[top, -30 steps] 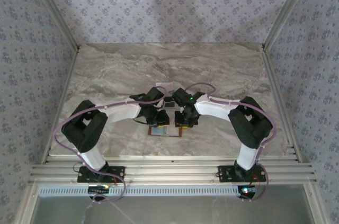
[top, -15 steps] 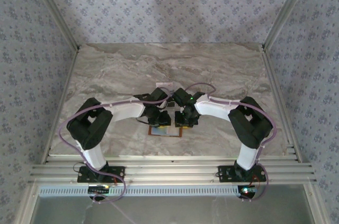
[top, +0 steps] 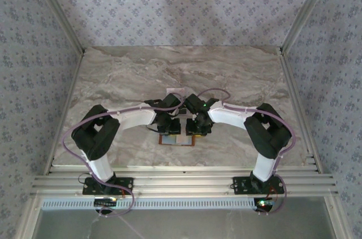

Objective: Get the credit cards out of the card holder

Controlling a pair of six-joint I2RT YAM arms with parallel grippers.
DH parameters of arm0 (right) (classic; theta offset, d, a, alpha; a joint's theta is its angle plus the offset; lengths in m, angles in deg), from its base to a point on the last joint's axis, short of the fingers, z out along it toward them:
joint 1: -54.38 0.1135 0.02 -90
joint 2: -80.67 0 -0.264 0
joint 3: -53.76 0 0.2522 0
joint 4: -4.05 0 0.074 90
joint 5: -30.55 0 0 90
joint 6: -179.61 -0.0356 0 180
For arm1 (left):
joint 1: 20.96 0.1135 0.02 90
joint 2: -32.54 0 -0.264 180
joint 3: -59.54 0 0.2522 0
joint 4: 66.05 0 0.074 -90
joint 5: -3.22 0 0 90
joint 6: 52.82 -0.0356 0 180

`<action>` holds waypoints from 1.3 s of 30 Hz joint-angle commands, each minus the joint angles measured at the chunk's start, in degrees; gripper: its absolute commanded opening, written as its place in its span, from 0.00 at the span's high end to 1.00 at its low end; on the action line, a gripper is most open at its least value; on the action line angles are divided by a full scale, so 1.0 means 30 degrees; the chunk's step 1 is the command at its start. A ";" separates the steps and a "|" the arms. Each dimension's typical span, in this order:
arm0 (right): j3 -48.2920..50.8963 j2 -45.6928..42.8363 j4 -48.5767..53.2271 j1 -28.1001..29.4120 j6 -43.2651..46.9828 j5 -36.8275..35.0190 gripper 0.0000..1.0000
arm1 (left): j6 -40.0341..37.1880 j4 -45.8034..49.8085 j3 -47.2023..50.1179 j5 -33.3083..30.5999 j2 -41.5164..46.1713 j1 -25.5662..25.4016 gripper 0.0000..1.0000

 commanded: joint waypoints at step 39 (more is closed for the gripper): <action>0.0229 -0.0056 0.1366 -0.0256 0.0166 -0.0821 0.68 | 0.0833 -0.4483 0.2178 0.4438 0.2429 0.1623 0.74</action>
